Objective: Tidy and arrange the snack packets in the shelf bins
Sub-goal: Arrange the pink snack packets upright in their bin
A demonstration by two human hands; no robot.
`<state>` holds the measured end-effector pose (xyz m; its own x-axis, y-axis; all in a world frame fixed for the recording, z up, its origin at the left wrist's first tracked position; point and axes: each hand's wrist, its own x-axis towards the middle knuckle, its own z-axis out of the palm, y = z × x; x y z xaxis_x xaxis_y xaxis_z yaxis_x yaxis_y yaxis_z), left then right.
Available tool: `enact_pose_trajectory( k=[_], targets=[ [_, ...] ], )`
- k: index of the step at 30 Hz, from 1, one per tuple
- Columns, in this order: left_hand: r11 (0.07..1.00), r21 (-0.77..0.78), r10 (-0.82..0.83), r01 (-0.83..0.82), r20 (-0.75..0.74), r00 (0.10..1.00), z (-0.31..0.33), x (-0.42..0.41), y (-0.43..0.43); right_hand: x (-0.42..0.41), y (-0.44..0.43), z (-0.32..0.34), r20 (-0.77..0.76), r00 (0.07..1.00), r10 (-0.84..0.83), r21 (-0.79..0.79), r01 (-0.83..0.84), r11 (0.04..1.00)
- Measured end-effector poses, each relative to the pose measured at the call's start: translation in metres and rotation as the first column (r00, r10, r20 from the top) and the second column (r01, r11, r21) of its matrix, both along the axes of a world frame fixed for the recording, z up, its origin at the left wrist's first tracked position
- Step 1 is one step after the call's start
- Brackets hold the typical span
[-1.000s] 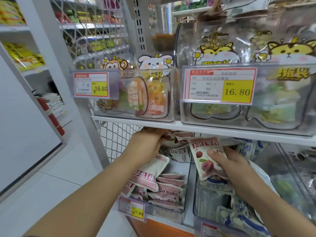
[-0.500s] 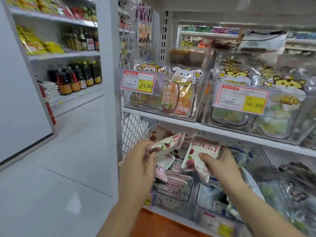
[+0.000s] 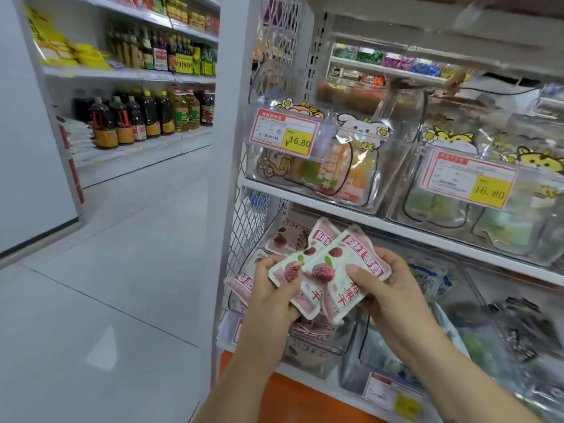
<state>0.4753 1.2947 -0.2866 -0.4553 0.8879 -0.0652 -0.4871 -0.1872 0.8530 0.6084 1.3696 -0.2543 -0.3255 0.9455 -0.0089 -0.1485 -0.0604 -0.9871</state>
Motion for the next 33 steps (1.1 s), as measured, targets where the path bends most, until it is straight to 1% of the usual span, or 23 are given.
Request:
enact_pose_trajectory(
  k=[2,3,4,5,7,8,10,12,15,17,18,20,22,25,26,27,28,29,30,31,32,33],
  targets=[
    [0.996,0.086,-0.042,0.026,0.185,0.982,0.001,0.0,0.002,-0.006,-0.004,0.001,0.062,0.998,-0.023,0.059,0.019,0.998],
    [0.992,0.122,-0.064,0.037,0.231,0.971,0.003,0.0,0.001,-0.007,-0.005,0.001,0.093,0.995,-0.029,0.09,0.02,0.996],
    [0.991,0.127,-0.075,0.048,0.221,0.972,0.002,-0.001,0.0,-0.009,-0.006,0.001,0.125,0.992,-0.034,0.117,0.019,0.993],
    [0.993,0.095,-0.077,0.065,0.127,0.989,0.001,-0.002,-0.001,-0.01,-0.008,0.001,0.149,0.988,-0.035,0.138,0.014,0.99],
    [0.998,-0.023,-0.054,0.052,-0.128,0.99,-0.001,-0.002,-0.002,-0.011,-0.009,0.001,0.186,0.982,-0.036,0.167,0.005,0.986],
    [0.998,-0.046,-0.045,0.038,-0.183,0.982,-0.002,-0.003,-0.003,-0.012,-0.009,0.001,0.217,0.975,-0.035,0.181,-0.005,0.984],
    [0.999,-0.044,-0.032,0.023,-0.203,0.979,-0.003,-0.005,-0.002,-0.01,-0.006,0.002,0.303,0.953,-0.017,0.198,-0.046,0.979],
    [0.998,-0.054,-0.041,0.028,-0.256,0.966,-0.002,-0.01,-0.002,-0.008,-0.001,0.006,0.338,0.938,0.071,0.144,-0.126,0.981],
    [0.989,-0.059,-0.147,0.135,-0.338,0.93,0.003,-0.022,-0.004,0.001,0.011,0.015,0.335,0.895,0.295,0.027,-0.321,0.947],
    [0.971,-0.078,-0.237,0.224,-0.369,0.899,0.007,-0.028,-0.006,0.007,0.013,0.025,0.375,0.837,0.398,0.016,-0.435,0.9],
    [0.962,-0.091,-0.273,0.258,-0.394,0.878,0.008,-0.03,-0.007,0.009,0.012,0.028,0.41,0.812,0.415,0.023,-0.464,0.886],
    [0.951,-0.114,-0.307,0.288,-0.462,0.832,0.008,-0.032,-0.008,0.011,0.006,0.029,0.461,0.791,0.402,0.035,-0.469,0.883],
    [0.951,-0.12,-0.305,0.284,-0.513,0.802,0.006,-0.031,-0.007,0.013,-0.005,0.027,0.497,0.785,0.37,0.057,-0.455,0.889],
    [0.966,-0.111,-0.254,0.232,-0.562,0.787,0.003,-0.025,0.0,0.017,-0.015,0.022,0.515,0.821,0.247,0.169,-0.38,0.91],
    [0.976,-0.105,-0.215,0.192,-0.611,0.762,0.002,-0.024,0.002,0.02,-0.015,0.023,0.518,0.835,0.183,0.217,-0.336,0.917],
    [0.987,-0.103,-0.163,0.127,-0.692,0.703,0.001,-0.025,0.004,0.023,-0.013,0.023,0.532,0.842,0.092,0.294,-0.285,0.912],
    [0.994,-0.099,-0.105,0.044,-0.782,0.614,0.0,-0.028,0.005,0.025,-0.007,0.023,0.556,0.831,-0.024,0.396,-0.24,0.886],
    [0.996,-0.084,-0.053,-0.039,-0.863,0.503,-0.002,-0.033,0.006,0.026,-0.001,0.023,0.579,0.802,-0.148,0.507,-0.211,0.836],
    [0.992,-0.071,-0.025,-0.107,-0.924,0.381,-0.004,-0.038,0.009,0.026,0.008,0.023,0.609,0.745,-0.272,0.603,-0.212,0.769],
    [0.985,-0.076,-0.036,-0.152,-0.966,0.254,-0.007,-0.042,0.011,0.024,0.018,0.022,0.649,0.661,-0.377,0.664,-0.251,0.704],
    [0.978,-0.11,-0.089,-0.176,-0.988,0.127,-0.01,-0.044,0.014,0.02,0.027,0.021,0.699,0.556,-0.45,0.678,-0.313,0.665],
    [0.968,-0.172,-0.17,-0.186,-0.985,0.023,-0.012,-0.044,0.017,0.014,0.037,0.021,0.749,0.447,-0.489,0.653,-0.37,0.661]
  ],
)
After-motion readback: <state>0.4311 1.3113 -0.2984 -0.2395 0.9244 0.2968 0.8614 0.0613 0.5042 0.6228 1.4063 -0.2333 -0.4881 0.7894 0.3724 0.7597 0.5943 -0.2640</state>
